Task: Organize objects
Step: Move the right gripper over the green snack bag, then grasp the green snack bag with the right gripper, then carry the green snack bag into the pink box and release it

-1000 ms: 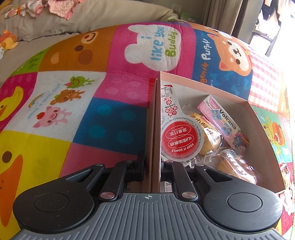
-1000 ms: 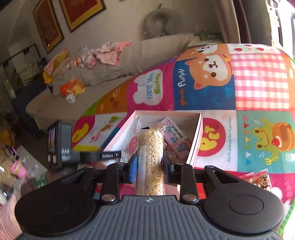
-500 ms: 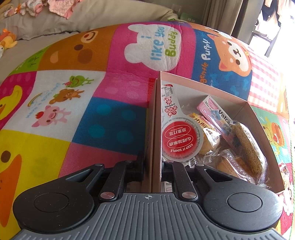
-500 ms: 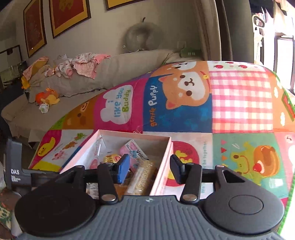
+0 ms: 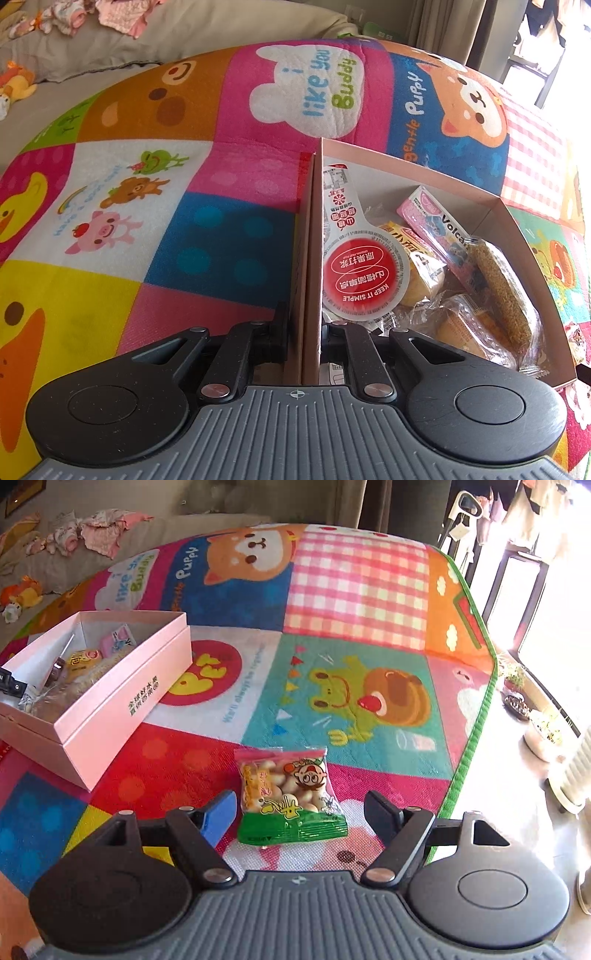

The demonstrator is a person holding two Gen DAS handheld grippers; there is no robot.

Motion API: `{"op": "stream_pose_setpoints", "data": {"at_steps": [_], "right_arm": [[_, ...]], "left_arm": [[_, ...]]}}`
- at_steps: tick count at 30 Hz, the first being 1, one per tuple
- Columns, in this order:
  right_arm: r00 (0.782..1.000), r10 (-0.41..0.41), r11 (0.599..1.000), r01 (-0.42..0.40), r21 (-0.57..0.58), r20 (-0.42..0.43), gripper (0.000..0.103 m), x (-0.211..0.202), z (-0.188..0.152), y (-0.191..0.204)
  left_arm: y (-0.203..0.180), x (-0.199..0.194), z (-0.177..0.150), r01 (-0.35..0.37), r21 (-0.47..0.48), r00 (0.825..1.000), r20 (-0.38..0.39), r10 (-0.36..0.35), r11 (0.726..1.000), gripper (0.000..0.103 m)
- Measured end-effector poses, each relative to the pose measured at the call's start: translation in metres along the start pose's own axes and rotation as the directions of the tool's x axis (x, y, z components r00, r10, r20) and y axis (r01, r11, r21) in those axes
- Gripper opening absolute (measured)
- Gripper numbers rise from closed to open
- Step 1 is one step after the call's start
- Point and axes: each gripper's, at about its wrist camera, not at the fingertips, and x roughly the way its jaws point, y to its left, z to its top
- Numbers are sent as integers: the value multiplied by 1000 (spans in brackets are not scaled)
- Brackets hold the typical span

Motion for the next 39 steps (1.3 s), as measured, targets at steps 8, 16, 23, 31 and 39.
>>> {"op": "stream_pose_setpoints", "data": {"at_steps": [8, 16, 23, 31, 39], "right_arm": [[997, 66, 993, -62, 99, -42, 81, 33, 3, -4], [993, 109, 993, -107, 53, -38, 70, 21, 2, 16], [974, 224, 974, -223, 39, -30, 70, -19, -10, 45], [945, 322, 943, -325, -72, -54, 70, -85, -22, 85], [907, 417, 903, -405, -145, 58, 70, -136, 46, 111]], "left_arm": [[0, 0, 0, -2, 5, 1000, -3, 2, 1000, 13], [-1, 1, 0, -3, 5, 1000, -5, 3, 1000, 13], [0, -1, -3, 7, 3, 1000, -5, -7, 1000, 13], [1, -3, -7, 18, -9, 1000, -4, -18, 1000, 14], [2, -3, -8, 20, -23, 1000, 3, -20, 1000, 14]]}}
